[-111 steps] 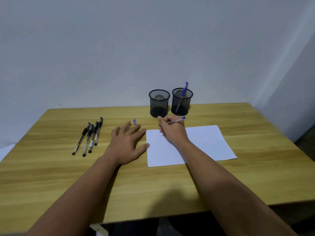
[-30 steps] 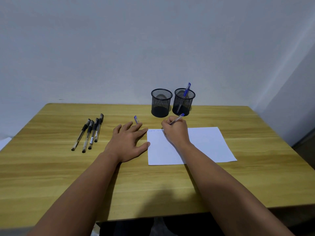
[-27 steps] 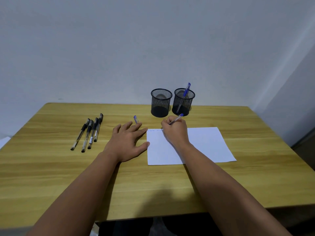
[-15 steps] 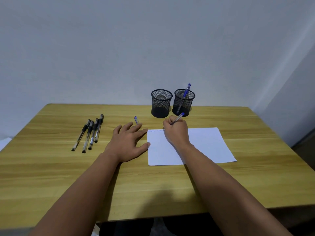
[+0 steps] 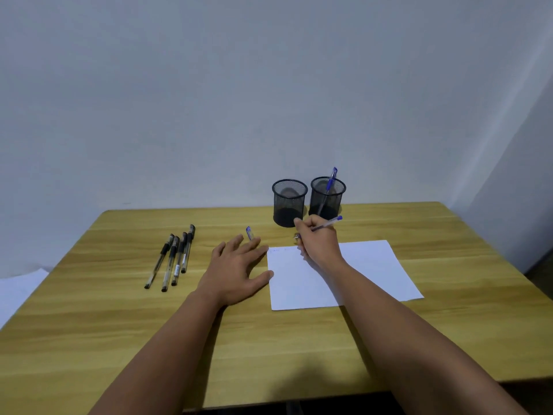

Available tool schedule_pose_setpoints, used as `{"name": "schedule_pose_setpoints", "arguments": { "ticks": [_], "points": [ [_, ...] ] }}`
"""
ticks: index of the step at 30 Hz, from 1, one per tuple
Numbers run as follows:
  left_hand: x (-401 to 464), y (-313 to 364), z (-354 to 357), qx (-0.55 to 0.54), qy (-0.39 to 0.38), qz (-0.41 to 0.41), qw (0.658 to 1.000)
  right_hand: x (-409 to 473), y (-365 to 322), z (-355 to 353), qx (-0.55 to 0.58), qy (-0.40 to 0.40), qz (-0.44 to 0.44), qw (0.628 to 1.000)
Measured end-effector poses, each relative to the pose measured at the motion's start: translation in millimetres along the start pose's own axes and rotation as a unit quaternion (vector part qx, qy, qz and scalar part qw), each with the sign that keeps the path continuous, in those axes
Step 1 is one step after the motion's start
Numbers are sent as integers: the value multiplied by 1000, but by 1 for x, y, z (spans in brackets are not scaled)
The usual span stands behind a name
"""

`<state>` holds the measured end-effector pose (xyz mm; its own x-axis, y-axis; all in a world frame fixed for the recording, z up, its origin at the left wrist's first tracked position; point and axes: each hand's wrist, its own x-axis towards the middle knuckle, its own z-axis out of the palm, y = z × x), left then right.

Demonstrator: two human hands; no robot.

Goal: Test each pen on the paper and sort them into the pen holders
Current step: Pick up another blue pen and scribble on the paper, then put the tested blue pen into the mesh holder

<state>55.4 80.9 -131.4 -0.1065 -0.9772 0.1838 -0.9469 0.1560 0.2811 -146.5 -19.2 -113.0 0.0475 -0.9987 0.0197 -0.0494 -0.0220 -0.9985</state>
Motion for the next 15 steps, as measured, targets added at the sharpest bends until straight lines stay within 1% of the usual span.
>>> {"name": "schedule_pose_setpoints", "arguments": {
  "ticks": [3, 5, 6, 8, 11, 15],
  "points": [
    [1, -3, -6, -91, 64, -10, 994, -3, -18, 2, 18, 11, -45, 999],
    [9, -10, -11, -122, 102, -31, 987, -4, -27, 1, 34, 10, -65, 997],
    [14, -13, -14, -112, 101, -39, 988, -5, -31, 0, 33, 12, -75, 997],
    [26, -16, -18, -70, 76, -46, 994, -8, -38, 0, 36, 14, -70, 997],
    [44, -21, -20, -15, 35, -54, 998, -11, -43, -3, 53, -2, -26, 998],
    [62, -31, -16, 24, 20, -29, 999, -6, -43, -8, 34, -34, 17, 999]
  ]
}}
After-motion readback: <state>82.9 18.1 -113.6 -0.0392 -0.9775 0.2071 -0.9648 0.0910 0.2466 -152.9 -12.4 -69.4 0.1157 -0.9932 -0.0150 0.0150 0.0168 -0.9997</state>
